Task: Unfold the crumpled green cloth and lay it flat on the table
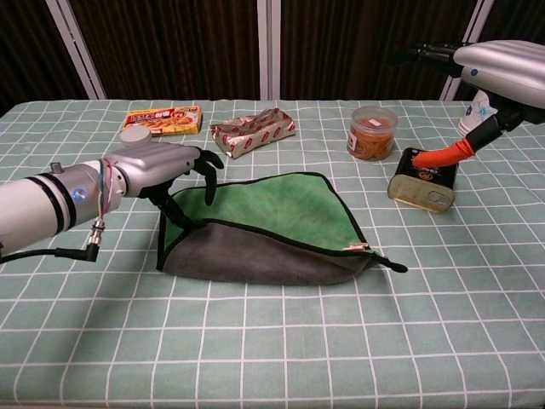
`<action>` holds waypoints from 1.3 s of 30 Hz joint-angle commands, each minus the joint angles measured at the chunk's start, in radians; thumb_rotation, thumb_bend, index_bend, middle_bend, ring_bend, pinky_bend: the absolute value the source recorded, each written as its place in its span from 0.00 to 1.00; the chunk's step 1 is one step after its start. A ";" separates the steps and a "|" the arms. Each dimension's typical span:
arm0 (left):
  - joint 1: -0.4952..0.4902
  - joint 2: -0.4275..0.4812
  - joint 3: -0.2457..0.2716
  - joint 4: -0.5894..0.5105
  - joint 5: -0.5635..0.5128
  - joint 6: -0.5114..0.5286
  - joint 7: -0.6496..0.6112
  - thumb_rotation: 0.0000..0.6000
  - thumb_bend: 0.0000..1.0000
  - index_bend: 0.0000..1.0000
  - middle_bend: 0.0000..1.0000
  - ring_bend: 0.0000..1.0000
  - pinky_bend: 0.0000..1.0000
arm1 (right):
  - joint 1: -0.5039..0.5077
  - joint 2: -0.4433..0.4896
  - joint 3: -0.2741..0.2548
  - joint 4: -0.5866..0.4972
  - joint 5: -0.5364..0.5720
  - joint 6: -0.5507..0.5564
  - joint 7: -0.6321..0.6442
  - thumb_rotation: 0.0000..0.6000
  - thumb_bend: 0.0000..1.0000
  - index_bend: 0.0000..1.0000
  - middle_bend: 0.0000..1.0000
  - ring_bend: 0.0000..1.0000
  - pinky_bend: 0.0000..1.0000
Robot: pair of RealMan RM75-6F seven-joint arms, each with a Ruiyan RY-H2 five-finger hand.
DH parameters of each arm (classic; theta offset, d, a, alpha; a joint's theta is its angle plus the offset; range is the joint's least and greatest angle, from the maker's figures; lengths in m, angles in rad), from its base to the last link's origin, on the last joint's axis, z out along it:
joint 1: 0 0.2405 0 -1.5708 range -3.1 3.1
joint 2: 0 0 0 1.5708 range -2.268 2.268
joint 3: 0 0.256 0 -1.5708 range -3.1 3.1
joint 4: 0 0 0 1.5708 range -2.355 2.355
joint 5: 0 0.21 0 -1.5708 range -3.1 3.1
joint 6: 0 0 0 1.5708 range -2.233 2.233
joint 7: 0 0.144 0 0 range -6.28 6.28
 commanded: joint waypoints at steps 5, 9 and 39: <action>-0.032 -0.002 0.000 0.010 -0.068 -0.064 0.045 0.60 0.32 0.48 0.08 0.04 0.16 | -0.006 -0.007 0.002 0.020 0.002 -0.003 0.031 0.60 0.00 0.05 0.00 0.00 0.00; -0.043 -0.014 0.002 0.027 -0.084 -0.062 0.065 0.58 0.33 0.48 0.07 0.04 0.16 | -0.008 -0.007 0.004 0.030 0.004 -0.007 0.043 0.59 0.00 0.05 0.00 0.00 0.00; -0.034 -0.030 0.034 -0.007 -0.086 -0.018 0.073 1.00 0.27 0.60 0.13 0.04 0.16 | -0.026 -0.021 0.017 0.061 0.008 0.002 0.075 0.58 0.00 0.05 0.00 0.00 0.00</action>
